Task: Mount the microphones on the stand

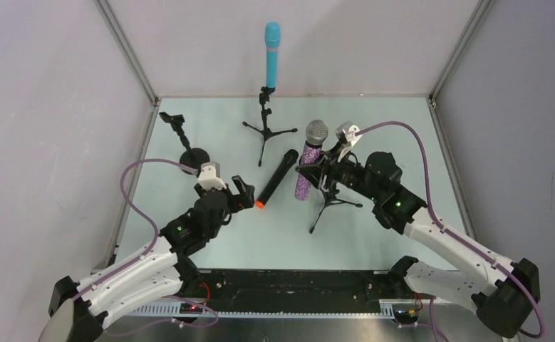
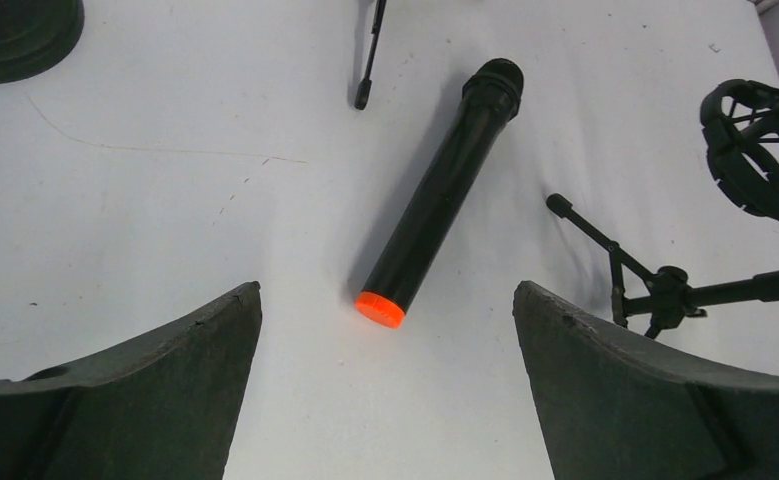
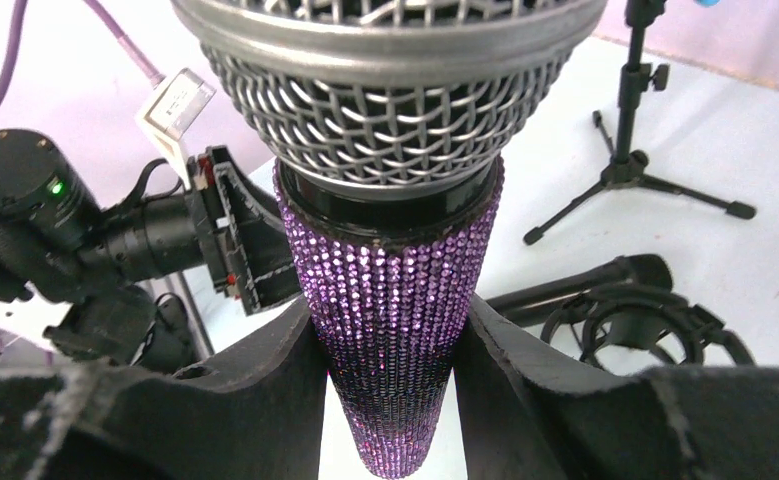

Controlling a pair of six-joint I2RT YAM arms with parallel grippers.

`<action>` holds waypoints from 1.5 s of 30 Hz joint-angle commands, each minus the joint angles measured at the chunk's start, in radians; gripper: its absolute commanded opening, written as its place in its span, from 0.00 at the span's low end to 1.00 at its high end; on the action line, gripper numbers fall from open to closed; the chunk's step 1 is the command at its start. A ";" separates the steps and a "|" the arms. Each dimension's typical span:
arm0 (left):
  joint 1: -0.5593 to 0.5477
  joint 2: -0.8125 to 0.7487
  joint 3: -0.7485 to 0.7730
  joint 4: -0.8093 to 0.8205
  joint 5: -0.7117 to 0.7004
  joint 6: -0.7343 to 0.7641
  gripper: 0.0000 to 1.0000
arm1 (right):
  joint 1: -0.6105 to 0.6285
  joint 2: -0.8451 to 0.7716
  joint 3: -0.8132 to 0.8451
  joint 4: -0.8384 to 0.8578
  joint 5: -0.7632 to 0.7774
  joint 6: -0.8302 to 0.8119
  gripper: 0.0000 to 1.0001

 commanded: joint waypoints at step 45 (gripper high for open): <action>0.004 0.242 0.206 0.019 0.032 0.163 0.98 | -0.131 0.276 0.326 0.012 0.158 -0.314 0.00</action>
